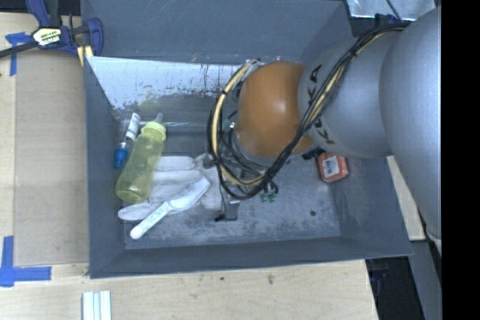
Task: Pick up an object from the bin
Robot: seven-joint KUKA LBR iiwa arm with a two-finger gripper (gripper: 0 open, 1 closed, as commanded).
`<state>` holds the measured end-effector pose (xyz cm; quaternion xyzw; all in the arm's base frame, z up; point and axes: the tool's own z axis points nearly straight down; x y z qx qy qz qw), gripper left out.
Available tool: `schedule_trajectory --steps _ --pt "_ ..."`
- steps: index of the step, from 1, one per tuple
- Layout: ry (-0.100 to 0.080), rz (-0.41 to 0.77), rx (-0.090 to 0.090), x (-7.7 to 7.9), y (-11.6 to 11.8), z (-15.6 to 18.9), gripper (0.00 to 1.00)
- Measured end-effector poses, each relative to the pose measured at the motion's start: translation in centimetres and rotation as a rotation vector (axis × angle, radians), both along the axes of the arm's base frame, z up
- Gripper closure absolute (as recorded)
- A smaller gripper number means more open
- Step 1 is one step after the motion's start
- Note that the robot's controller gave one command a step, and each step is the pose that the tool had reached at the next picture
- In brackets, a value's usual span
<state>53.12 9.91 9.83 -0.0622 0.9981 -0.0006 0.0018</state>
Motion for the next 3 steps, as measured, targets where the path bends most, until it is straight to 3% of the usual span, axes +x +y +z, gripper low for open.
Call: schedule_trajectory --steps 1,2,3 --pt "0.000 -0.092 0.001 3.67 1.12 1.91 1.00" --pt "0.000 -0.092 0.001 3.67 1.13 1.90 0.00" --pt "0.000 -0.091 0.001 3.67 1.14 1.90 1.00"
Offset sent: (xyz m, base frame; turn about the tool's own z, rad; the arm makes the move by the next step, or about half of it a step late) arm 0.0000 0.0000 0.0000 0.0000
